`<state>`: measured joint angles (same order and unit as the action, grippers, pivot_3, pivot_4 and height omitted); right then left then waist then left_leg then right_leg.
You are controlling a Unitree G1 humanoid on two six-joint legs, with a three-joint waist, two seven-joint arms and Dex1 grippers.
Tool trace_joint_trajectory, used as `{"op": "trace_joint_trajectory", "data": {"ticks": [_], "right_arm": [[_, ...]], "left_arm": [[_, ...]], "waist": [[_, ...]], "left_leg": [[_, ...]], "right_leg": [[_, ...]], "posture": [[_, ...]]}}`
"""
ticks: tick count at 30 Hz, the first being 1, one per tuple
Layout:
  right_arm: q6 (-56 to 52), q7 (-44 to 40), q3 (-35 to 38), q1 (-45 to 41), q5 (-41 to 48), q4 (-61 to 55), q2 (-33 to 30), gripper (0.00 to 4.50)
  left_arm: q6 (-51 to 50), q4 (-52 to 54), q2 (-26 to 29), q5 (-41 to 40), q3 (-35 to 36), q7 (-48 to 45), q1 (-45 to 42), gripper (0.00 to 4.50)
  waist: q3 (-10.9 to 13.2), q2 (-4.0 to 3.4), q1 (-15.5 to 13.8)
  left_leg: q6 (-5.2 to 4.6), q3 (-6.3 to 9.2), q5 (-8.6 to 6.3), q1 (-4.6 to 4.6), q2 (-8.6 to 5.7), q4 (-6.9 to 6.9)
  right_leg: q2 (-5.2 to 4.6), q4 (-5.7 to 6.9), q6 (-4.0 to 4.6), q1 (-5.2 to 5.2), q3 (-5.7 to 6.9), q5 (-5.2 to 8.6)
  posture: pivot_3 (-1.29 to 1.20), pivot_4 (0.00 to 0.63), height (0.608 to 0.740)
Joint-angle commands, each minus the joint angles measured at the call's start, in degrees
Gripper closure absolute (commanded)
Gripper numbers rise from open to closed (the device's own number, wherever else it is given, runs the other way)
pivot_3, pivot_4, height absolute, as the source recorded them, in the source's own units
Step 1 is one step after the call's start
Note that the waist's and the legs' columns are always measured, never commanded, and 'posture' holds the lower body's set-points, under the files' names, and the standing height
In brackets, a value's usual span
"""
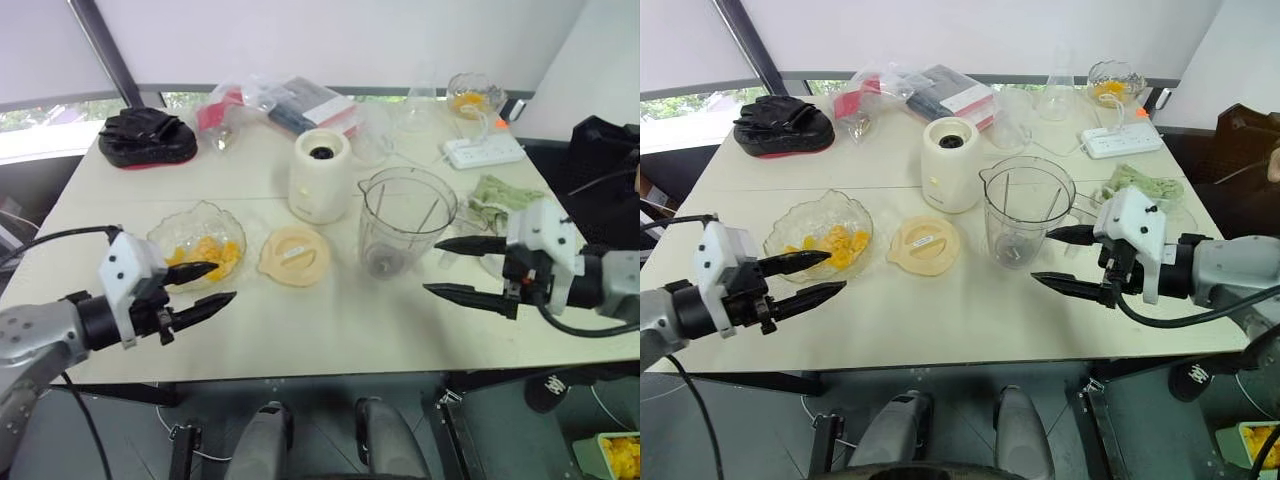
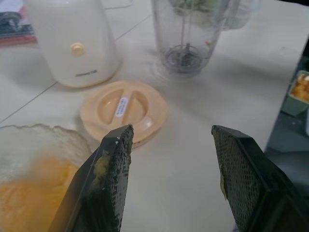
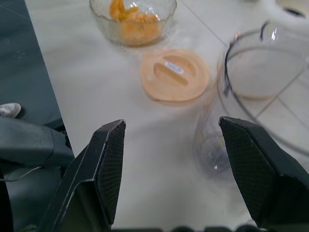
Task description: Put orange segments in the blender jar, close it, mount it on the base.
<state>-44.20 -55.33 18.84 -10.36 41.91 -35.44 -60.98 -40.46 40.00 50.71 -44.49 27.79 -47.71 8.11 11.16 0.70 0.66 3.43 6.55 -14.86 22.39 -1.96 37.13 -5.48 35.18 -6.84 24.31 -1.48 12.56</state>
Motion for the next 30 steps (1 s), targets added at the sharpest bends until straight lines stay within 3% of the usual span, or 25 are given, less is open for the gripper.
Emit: {"op": "trace_joint_trajectory", "data": {"ticks": [1,30], "right_arm": [[0.64,-0.38,0.17,-0.9,0.46,0.35,-0.56,1.28],[3.14,0.31,-4.53,-2.83,-1.47,1.77,0.9,1.28]], "left_arm": [[1.05,0.66,0.45,-0.62,1.9,0.34,-0.78,1.77],[-2.84,-0.96,1.1,-2.38,0.41,6.0,-4.94,1.77]], "waist": [[0.0,0.0,0.0],[0.0,0.01,0.03]], "left_leg": [[0.0,0.0,0.0,0.0,0.0,0.0],[0.0,-0.01,0.0,0.0,0.0,-0.01]], "right_leg": [[0.0,0.0,0.01,0.0,0.0,0.0],[0.0,0.01,0.01,0.01,0.0,-0.02]], "posture": [[0.0,0.15,0.74],[0.0,0.15,0.74]]}}
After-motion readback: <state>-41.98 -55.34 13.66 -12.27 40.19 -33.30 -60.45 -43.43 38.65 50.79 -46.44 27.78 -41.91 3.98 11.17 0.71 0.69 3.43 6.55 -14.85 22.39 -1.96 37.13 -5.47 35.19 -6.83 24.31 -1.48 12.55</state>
